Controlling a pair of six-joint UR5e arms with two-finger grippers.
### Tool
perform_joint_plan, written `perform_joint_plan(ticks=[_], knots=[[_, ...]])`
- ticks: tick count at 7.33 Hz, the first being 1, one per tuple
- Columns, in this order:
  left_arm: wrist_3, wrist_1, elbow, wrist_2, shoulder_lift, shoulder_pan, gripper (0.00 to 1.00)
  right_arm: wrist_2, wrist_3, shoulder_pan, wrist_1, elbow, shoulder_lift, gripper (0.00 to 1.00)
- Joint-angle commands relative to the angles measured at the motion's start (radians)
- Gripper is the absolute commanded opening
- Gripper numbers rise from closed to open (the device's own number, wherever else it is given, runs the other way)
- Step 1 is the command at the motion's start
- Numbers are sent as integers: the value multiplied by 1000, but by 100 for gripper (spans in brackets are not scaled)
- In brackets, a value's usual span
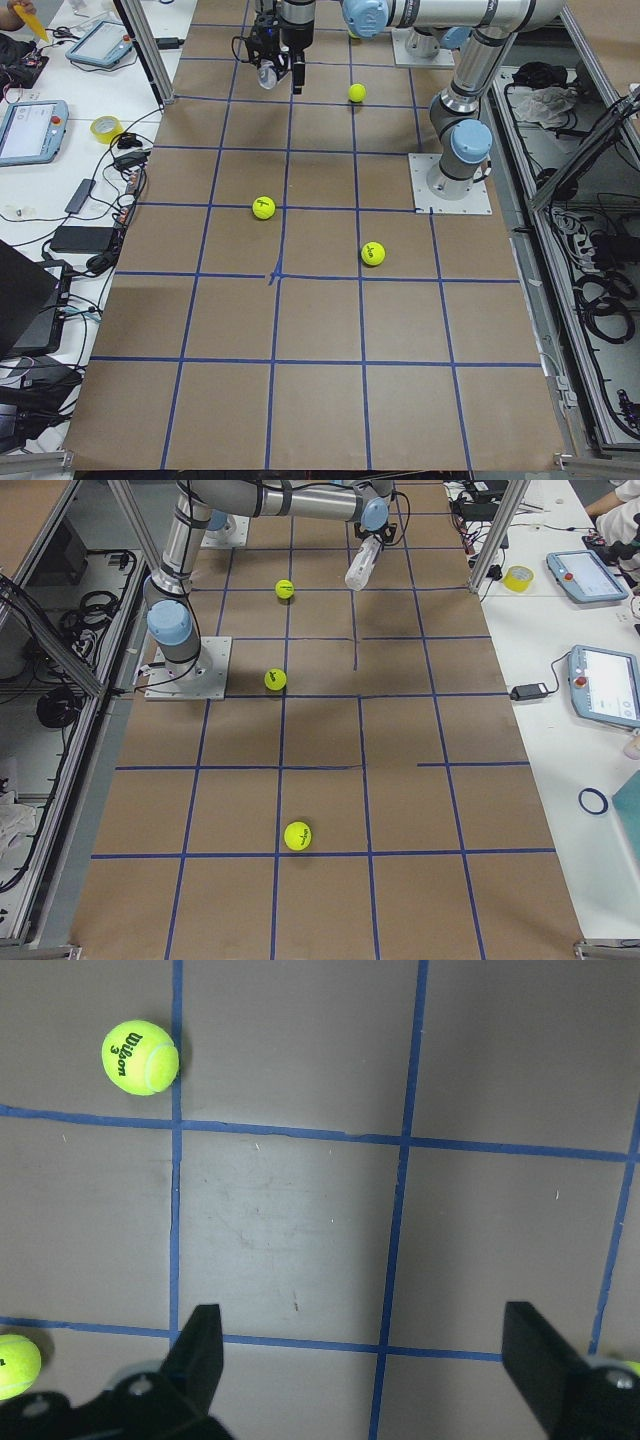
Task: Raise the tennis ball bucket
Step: 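Carry the can with the right gripper toward the table center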
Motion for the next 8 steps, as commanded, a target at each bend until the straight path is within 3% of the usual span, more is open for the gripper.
perform_joint_plan(ticks=[1, 2, 4, 6, 8], knots=[[19, -2, -6, -5, 3, 60, 100, 6, -191, 92, -110, 1, 73, 43], [54, 0, -14, -13, 5, 81, 100, -8, -231, 116, -115, 3, 83, 66], [56, 0, -14, -7, 6, 80, 100, -78, -294, 113, -102, 7, 86, 67], [56, -2, -14, -4, 6, 80, 100, -83, -342, 112, -125, 9, 103, 100], [56, -2, -14, -2, 6, 81, 100, -80, -334, 69, -105, 0, 85, 100]])
